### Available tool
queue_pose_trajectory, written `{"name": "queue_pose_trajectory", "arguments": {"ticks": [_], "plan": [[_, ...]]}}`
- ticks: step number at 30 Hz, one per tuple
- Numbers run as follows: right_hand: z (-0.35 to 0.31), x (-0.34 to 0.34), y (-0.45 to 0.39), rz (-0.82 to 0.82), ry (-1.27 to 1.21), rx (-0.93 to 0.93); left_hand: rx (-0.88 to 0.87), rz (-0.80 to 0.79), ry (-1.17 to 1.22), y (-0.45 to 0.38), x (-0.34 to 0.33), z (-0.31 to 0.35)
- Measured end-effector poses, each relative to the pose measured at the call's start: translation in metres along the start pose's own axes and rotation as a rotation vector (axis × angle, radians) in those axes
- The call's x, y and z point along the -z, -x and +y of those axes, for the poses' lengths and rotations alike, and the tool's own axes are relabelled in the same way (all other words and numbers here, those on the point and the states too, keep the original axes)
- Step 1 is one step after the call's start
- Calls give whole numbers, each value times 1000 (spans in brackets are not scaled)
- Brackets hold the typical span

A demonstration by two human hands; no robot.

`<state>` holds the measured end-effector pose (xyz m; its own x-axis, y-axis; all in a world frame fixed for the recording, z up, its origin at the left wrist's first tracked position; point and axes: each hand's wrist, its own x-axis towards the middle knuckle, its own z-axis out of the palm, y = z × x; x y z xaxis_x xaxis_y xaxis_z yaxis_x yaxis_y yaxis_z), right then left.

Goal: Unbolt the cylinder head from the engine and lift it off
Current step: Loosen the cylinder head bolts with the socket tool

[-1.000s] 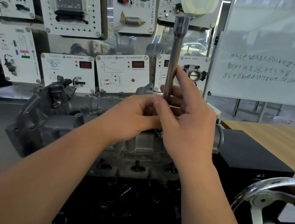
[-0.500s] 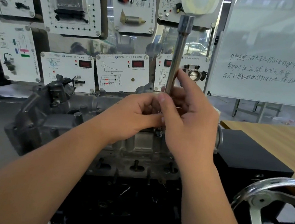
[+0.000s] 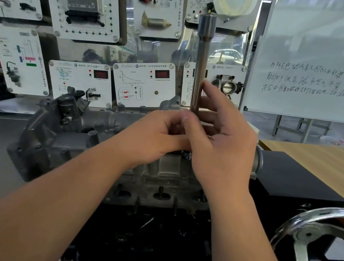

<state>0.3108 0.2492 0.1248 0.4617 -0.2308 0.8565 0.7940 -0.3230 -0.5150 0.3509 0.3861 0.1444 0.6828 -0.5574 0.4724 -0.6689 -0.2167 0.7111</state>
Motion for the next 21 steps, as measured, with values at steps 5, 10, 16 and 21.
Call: {"name": "queue_pose_trajectory", "arguments": {"ticks": [5, 10, 16, 21], "plan": [[3, -1, 2, 48, 18, 12, 45, 42, 65, 2, 2, 0], [4, 2, -1, -22, -13, -10, 31, 10, 60, 1, 0, 2], [6, -2, 1, 17, -15, 27, 20, 19, 19, 0, 1, 0], [8, -1, 0, 5, 21, 15, 95, 1, 60, 1, 2, 0]]}}
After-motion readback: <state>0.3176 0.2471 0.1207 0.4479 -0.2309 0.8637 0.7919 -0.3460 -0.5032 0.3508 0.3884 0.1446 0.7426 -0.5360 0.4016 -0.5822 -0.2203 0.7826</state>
